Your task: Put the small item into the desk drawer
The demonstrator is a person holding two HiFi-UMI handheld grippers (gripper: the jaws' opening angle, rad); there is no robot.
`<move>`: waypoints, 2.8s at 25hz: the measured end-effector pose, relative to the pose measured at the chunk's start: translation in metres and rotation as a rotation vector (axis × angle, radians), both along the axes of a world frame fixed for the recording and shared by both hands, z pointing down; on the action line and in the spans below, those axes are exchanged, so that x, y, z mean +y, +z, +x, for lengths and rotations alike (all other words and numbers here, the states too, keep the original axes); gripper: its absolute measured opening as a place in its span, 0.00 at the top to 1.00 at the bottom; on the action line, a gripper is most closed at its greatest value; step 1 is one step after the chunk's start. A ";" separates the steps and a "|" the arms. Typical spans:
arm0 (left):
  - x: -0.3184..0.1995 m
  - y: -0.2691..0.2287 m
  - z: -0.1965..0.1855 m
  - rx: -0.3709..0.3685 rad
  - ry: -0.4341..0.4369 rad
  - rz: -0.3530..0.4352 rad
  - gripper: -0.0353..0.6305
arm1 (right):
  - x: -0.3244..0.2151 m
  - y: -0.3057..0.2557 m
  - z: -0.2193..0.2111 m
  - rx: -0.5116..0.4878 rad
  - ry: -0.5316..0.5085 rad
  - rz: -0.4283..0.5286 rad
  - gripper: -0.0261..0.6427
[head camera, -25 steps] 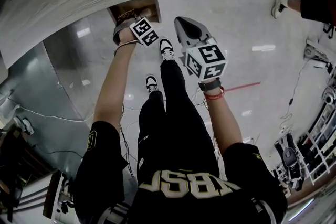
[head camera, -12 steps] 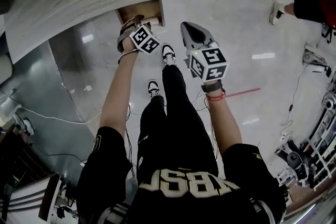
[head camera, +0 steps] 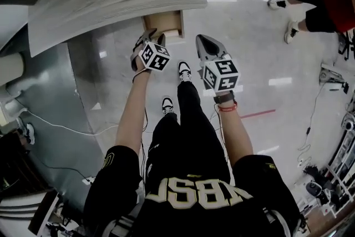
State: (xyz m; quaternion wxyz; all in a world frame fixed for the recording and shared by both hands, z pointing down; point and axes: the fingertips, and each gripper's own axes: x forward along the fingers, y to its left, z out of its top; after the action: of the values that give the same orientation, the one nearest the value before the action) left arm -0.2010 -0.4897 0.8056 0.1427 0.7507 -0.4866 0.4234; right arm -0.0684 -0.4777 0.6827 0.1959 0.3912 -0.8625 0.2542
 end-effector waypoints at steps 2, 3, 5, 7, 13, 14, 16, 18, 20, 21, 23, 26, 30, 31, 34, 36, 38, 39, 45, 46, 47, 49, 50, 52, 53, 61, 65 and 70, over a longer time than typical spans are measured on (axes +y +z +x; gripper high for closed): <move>0.005 -0.025 -0.007 0.033 -0.039 0.035 0.73 | 0.005 -0.009 -0.003 -0.005 0.002 0.008 0.95; 0.007 -0.037 -0.011 0.050 -0.059 0.054 0.73 | 0.007 -0.014 -0.006 -0.007 0.003 0.015 0.95; 0.011 -0.061 -0.019 0.086 -0.095 0.092 0.74 | 0.010 -0.023 -0.011 -0.008 0.002 0.034 0.95; 0.016 -0.087 -0.027 0.123 -0.127 0.135 0.75 | 0.013 -0.034 -0.017 -0.011 0.002 0.058 0.95; 0.042 -0.169 -0.045 0.220 -0.196 0.262 0.77 | 0.029 -0.080 -0.025 -0.030 0.019 0.130 0.95; 0.047 -0.182 -0.048 0.237 -0.208 0.281 0.78 | 0.032 -0.088 -0.025 -0.034 0.022 0.141 0.95; 0.060 -0.206 -0.054 0.266 -0.228 0.316 0.78 | 0.039 -0.104 -0.026 -0.043 0.030 0.167 0.95; 0.072 -0.231 -0.060 0.286 -0.239 0.357 0.79 | 0.046 -0.119 -0.025 -0.051 0.039 0.196 0.95; 0.085 -0.256 -0.064 0.308 -0.252 0.398 0.80 | 0.054 -0.135 -0.024 -0.058 0.046 0.222 0.95; 0.093 -0.266 -0.066 0.321 -0.260 0.412 0.80 | 0.059 -0.142 -0.023 -0.061 0.047 0.233 0.95; 0.108 -0.285 -0.068 0.350 -0.267 0.439 0.81 | 0.069 -0.156 -0.023 -0.062 0.045 0.259 0.95; 0.127 -0.316 -0.070 0.382 -0.270 0.498 0.83 | 0.080 -0.179 -0.025 -0.064 0.040 0.308 0.95; 0.152 -0.343 -0.072 0.404 -0.280 0.555 0.86 | 0.099 -0.202 -0.027 -0.087 0.047 0.345 0.95; 0.157 -0.349 -0.073 0.408 -0.283 0.568 0.86 | 0.103 -0.208 -0.028 -0.101 0.049 0.352 0.95; 0.171 -0.365 -0.077 0.424 -0.301 0.608 0.88 | 0.117 -0.223 -0.028 -0.132 0.051 0.374 0.95; 0.182 -0.376 -0.079 0.430 -0.316 0.641 0.89 | 0.125 -0.232 -0.027 -0.126 0.050 0.396 0.95; 0.190 -0.388 -0.080 0.433 -0.327 0.674 0.90 | 0.130 -0.240 -0.026 -0.116 0.049 0.418 0.95; 0.193 -0.393 -0.080 0.436 -0.332 0.688 0.91 | 0.131 -0.244 -0.025 -0.111 0.049 0.428 0.95; 0.213 -0.415 -0.081 0.476 -0.365 0.756 0.92 | 0.144 -0.261 -0.027 -0.101 0.044 0.466 0.95; 0.217 -0.418 -0.082 0.480 -0.371 0.765 0.93 | 0.146 -0.263 -0.028 -0.100 0.043 0.473 0.95; 0.220 -0.421 -0.083 0.483 -0.376 0.773 0.93 | 0.148 -0.266 -0.028 -0.097 0.043 0.481 0.95; 0.224 -0.425 -0.084 0.482 -0.381 0.789 0.93 | 0.151 -0.271 -0.028 -0.087 0.041 0.498 0.95; 0.225 -0.427 -0.085 0.481 -0.382 0.795 0.93 | 0.152 -0.273 -0.027 -0.082 0.041 0.504 0.95; 0.225 -0.428 -0.085 0.479 -0.384 0.802 0.93 | 0.154 -0.274 -0.026 -0.076 0.044 0.508 0.95; 0.225 -0.429 -0.086 0.478 -0.384 0.804 0.93 | 0.154 -0.274 -0.025 -0.073 0.047 0.508 0.95; 0.225 -0.424 -0.082 0.498 -0.381 0.802 0.93 | 0.154 -0.275 -0.026 -0.063 0.058 0.500 0.95; 0.218 -0.420 -0.085 0.492 -0.386 0.795 0.93 | 0.147 -0.273 -0.031 -0.050 0.049 0.495 0.95; 0.203 -0.420 -0.089 0.486 -0.382 0.800 0.93 | 0.132 -0.272 -0.041 -0.042 0.032 0.501 0.95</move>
State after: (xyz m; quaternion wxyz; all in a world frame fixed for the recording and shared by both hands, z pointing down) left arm -0.2904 -0.2867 0.3860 0.0279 0.7209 -0.6922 -0.0168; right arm -0.1091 -0.3461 0.4104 0.0707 0.4357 -0.8962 0.0437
